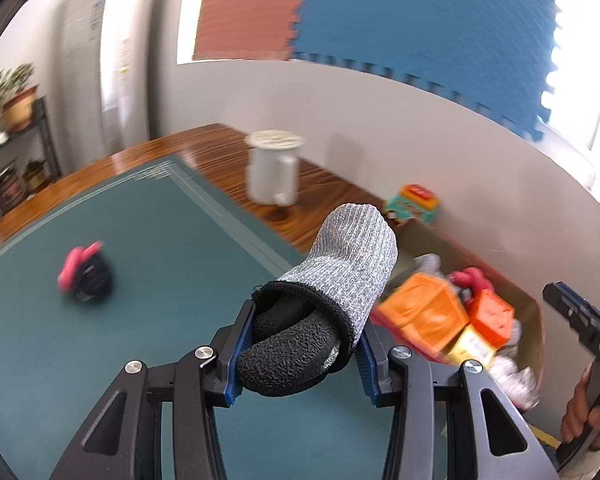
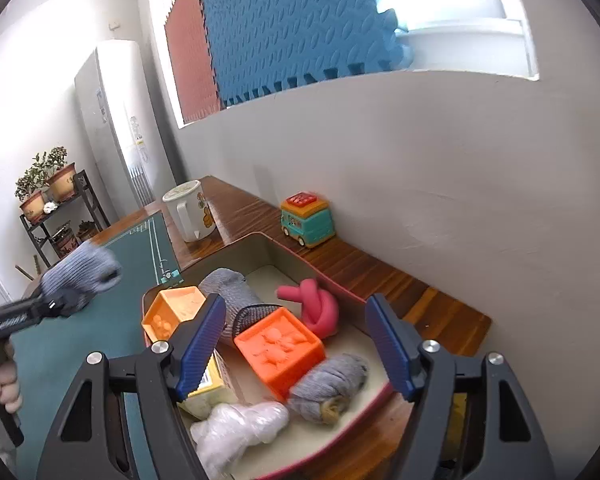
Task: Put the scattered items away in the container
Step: 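Carry the sock and pink knot over the red box and release both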
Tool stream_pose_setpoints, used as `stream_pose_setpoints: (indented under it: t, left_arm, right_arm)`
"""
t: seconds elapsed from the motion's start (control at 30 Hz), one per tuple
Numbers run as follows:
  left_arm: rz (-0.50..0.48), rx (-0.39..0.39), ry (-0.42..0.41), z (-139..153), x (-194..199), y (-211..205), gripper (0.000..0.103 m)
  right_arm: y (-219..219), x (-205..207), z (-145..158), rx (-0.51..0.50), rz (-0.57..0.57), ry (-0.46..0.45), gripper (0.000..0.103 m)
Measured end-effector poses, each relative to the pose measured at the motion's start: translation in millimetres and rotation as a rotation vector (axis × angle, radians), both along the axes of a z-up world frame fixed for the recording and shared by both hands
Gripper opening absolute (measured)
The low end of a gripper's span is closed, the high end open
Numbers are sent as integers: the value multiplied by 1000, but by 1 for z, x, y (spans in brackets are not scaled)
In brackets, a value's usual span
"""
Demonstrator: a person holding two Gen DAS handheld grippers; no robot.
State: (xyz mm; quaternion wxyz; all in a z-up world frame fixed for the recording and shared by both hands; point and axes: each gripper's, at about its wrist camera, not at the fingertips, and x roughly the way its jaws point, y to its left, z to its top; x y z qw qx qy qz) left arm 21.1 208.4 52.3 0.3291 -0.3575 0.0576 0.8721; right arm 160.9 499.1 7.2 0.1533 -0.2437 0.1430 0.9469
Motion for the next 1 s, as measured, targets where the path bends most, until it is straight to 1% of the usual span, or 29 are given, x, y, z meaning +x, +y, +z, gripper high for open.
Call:
stream_pose_setpoints:
  t: [0.17, 0.37, 0.5, 0.53, 0.63, 0.73, 0.9, 1.0]
  left_arm:
    - [-69, -18, 11, 5, 6, 51, 46]
    - [-122, -45, 15, 4, 8, 97, 46]
    - [-150, -55, -11, -1, 6, 120, 59]
    - [-158, -54, -20, -2, 6, 124, 60]
    - [-160, -58, -21, -6, 7, 128, 61]
    - [-151, -60, -26, -8, 6, 123, 61]
    - [-83, -31, -25, -5, -3, 103, 61]
    - [-61, -18, -16, 0, -7, 92, 61]
  right_arm:
    - [8, 10, -3, -25, 10, 26, 76]
    - [17, 14, -12, -47, 10, 27, 76]
    - [20, 15, -16, -58, 12, 28, 76]
    - [20, 15, -17, -60, 12, 28, 76]
    - [20, 16, -19, -69, 16, 27, 76]
    - [18, 16, -19, -73, 22, 30, 76]
    - [7, 13, -16, -66, 38, 33, 77]
    - [1, 12, -13, -62, 48, 35, 77]
